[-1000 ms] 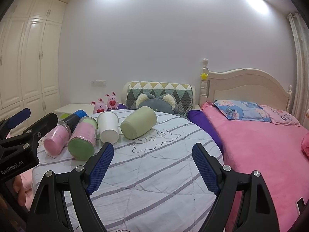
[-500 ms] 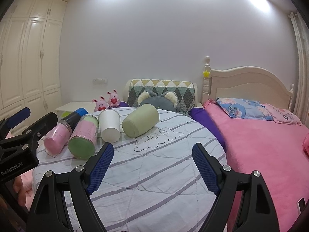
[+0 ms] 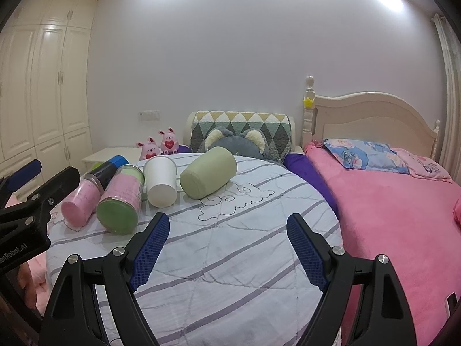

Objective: Flip cup upright

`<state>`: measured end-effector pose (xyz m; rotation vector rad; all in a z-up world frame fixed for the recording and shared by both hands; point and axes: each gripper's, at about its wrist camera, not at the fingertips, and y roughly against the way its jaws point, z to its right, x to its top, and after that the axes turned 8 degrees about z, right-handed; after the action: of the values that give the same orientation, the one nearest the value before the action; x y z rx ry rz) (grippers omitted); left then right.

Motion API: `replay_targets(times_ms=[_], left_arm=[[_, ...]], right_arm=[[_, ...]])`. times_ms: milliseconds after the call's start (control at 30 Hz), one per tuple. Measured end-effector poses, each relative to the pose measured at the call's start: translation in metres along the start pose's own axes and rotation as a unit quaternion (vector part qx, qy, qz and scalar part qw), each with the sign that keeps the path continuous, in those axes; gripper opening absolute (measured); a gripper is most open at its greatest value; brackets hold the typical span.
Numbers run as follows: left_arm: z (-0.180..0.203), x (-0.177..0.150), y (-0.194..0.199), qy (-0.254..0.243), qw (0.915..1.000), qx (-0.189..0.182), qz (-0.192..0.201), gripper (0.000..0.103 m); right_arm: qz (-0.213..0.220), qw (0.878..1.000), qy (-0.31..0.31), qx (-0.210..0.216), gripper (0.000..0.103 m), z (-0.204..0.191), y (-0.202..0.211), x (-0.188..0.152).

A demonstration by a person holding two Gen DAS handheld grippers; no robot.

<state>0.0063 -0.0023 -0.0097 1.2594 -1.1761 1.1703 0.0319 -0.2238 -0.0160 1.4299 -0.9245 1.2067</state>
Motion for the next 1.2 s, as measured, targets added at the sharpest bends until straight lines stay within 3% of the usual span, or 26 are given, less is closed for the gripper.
replay_targets(times_ms=[300,667,900,1200], left_arm=[[-0.001,0.002,-0.021,-0.003,0.9997,-0.005,-0.024,0.103],[0.009,0.007,-0.085,-0.025,0.9952,-0.016,-0.094,0.103],[0.029,0.020,-0.137,-0.058,0.9846,-0.025,-0.163,0.103],[0.060,0.039,-0.201,-0.077,0.9635,-0.051,-0.251,0.103]], right_arm=[[-0.020,1.000,-0.001,0.003,0.085,0.001,-0.021,0.003],[-0.059,0.998,-0.009,0.010,0.085,0.015,-0.079,0.016],[-0.108,0.994,-0.021,0.018,0.085,0.039,-0.122,0.031],[-0.175,0.982,-0.065,0.002,0.085,0.079,-0.155,0.049]])
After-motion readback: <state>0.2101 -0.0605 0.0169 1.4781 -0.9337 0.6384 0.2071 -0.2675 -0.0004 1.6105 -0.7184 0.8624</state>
